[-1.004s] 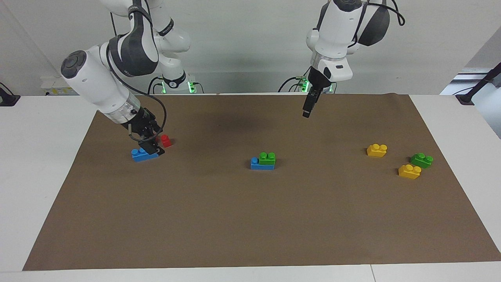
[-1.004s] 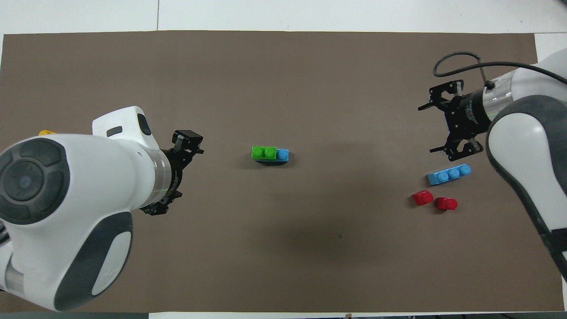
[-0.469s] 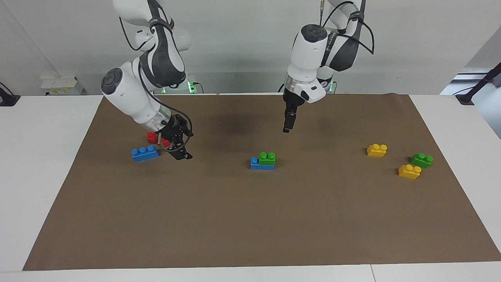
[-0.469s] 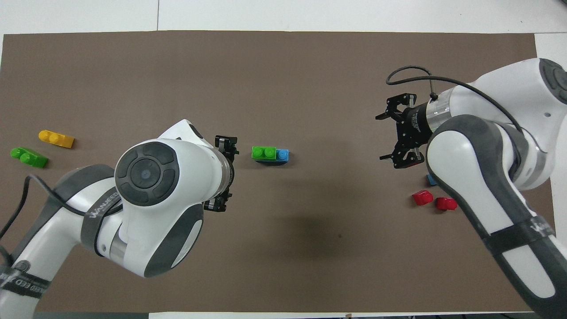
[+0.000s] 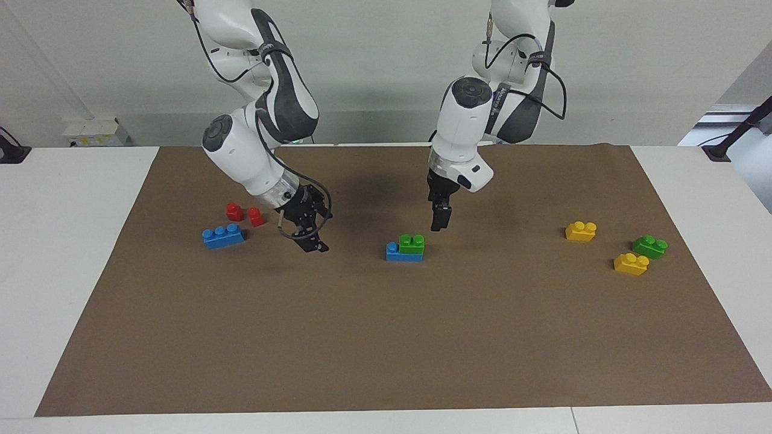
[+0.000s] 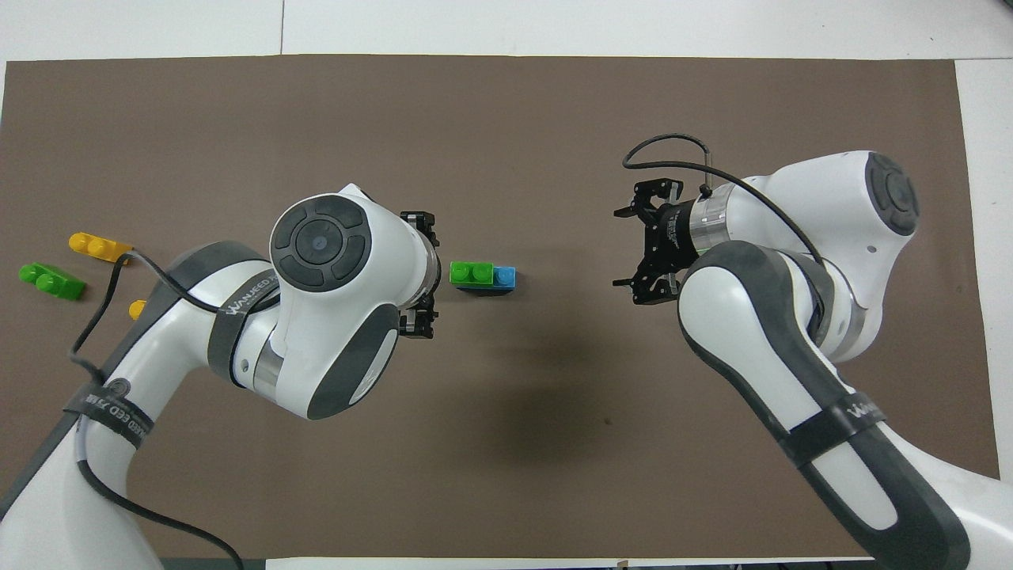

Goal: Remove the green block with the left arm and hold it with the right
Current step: 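Move the left gripper and the right gripper toward the green-blue bricks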

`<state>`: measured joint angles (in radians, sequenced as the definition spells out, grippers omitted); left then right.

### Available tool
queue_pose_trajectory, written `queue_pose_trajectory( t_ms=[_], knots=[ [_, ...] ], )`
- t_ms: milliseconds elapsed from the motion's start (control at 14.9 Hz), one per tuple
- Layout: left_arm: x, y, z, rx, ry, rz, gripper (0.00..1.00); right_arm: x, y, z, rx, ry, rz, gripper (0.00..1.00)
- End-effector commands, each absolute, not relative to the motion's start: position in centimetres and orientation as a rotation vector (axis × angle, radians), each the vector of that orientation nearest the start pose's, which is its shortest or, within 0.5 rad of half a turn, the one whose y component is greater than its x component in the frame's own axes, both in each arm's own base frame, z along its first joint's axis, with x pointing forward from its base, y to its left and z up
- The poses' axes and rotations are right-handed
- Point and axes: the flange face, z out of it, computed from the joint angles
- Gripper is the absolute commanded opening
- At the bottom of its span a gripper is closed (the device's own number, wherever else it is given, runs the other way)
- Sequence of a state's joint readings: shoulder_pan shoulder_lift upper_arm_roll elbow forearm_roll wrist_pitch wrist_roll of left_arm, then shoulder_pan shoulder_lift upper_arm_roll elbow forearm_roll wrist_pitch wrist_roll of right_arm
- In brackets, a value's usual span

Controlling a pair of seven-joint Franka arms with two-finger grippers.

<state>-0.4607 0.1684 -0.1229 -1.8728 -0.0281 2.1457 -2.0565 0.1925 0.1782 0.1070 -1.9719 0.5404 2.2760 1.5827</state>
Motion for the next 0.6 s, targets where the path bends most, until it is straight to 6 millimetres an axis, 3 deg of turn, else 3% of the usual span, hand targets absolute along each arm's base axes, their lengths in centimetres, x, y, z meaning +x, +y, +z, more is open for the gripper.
queue_pose_trajectory(
  t_ms=[0,268,536],
  knots=[
    [52.1,-34.9,41.5,-2.355,-2.229,0.016,1.0,57.2,21.2,37.7,-1.894,1.995,0.428,1.0],
    [54.3,-36.6,39.2,-2.31,-2.251,-0.01,1.0,56.8,23.4,35.3,-1.942,1.98,0.452,1.0],
    [54.1,-37.5,37.4,-2.301,-2.251,-0.03,1.0,57.0,24.2,33.8,-1.946,1.986,0.456,1.0]
  ],
)
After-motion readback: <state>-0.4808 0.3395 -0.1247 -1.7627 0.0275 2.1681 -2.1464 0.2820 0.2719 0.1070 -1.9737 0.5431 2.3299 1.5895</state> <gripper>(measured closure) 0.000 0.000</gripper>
